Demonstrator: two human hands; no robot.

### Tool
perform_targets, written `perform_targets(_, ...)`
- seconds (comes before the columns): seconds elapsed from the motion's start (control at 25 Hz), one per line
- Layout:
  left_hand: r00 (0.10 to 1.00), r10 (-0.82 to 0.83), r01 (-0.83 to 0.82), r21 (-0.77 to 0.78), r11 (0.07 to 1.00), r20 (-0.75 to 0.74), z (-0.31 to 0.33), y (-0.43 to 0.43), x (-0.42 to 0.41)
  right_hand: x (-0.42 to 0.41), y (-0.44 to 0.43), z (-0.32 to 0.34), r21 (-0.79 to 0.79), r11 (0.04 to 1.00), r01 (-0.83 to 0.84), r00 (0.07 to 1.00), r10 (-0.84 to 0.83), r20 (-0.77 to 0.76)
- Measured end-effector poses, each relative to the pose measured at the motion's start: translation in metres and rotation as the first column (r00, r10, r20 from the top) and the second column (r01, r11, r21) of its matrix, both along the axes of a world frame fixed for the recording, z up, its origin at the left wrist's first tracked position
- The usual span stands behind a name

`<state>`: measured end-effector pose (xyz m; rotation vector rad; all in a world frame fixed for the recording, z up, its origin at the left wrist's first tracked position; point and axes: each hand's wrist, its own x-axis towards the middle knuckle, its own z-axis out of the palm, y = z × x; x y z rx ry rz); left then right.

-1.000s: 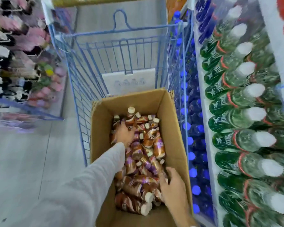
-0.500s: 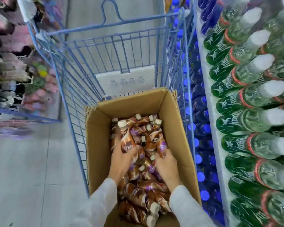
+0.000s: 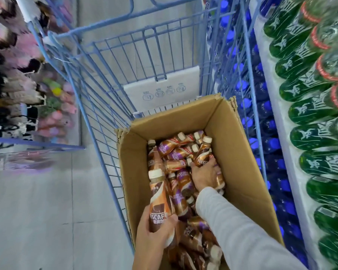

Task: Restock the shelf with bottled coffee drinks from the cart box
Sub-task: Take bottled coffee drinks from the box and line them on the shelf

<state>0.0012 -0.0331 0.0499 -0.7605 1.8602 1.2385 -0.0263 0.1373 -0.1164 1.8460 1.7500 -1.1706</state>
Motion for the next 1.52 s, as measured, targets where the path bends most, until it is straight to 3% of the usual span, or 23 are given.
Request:
perform_targets(0.16, 1.0, -0.023, 0.024, 0.038, 0.999, -0.007, 0.009, 0.0, -0.006, 0.011, -0.001, 0.001, 0.083, 0.989, -0.12, 0.993, 0.121, -0.003)
perform_targets(0.32, 0.996, -0.083, 0.086, 0.085, 0.993, -0.034, 0.019, 0.0, -0.006, 0.03, -0.013, 0.028, 0.018, 0.993, -0.12, 0.987, 0.122, -0.105)
perform_targets(0.44, 0.987, -0.15, 0.157, 0.129, 0.979, -0.064, 0.037, -0.001, -0.005, 0.051, -0.02, 0.069, -0.089, 0.995, 0.052, 0.976, -0.069, -0.205)
perform_targets(0.56, 0.971, -0.209, 0.227, 0.165, 0.96, -0.118, 0.054, 0.0, 0.0, 0.08, -0.03, 0.113, -0.296, 0.915, 0.275, 0.904, -0.35, -0.244)
perform_targets(0.72, 0.924, -0.318, 0.358, 0.184, 0.915, -0.213, 0.07, 0.01, 0.014, 0.122, -0.043, 0.163, -0.41, 0.842, 0.352, 0.799, -0.498, -0.336)
perform_targets(0.88, 0.859, -0.383, 0.472, 0.24, 0.848, -0.338, 0.082, 0.027, 0.045, 0.162, -0.037, 0.216, -0.43, 0.806, 0.406, 0.627, -0.588, -0.511)
perform_targets(1.28, 0.615, -0.512, 0.777, 0.351, 0.523, -0.6, 0.189, 0.097, 0.233, 0.391, -0.014, 0.387, -0.223, 0.793, 0.567, 0.303, -0.452, -0.839)
perform_targets(1.52, 0.538, -0.513, 0.842, 0.407, 0.354, -0.669, 0.245, 0.132, 0.359, 0.549, -0.027, 0.461, 0.018, 0.646, 0.763, 0.284, -0.31, -0.908)
